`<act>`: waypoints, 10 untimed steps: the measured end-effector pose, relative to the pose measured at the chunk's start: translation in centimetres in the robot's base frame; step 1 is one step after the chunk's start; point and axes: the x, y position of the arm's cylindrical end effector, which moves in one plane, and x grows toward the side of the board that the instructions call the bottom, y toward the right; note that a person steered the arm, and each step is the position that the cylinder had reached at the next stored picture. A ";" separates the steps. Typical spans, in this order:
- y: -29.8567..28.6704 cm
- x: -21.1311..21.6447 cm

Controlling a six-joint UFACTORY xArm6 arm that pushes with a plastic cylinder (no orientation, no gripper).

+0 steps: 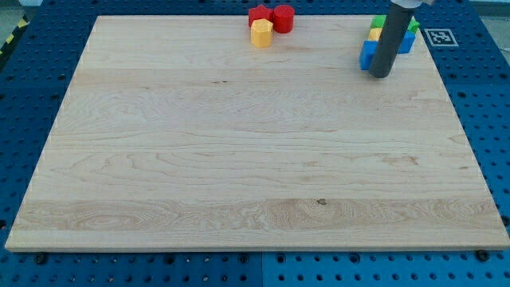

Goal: Point your arm to the red circle

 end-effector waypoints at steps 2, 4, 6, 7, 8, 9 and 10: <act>-0.5 0.9; -7.6 1.9; -9.7 -1.1; -9.7 -2.0; -9.6 -4.1; -8.9 -7.0; -7.8 -7.8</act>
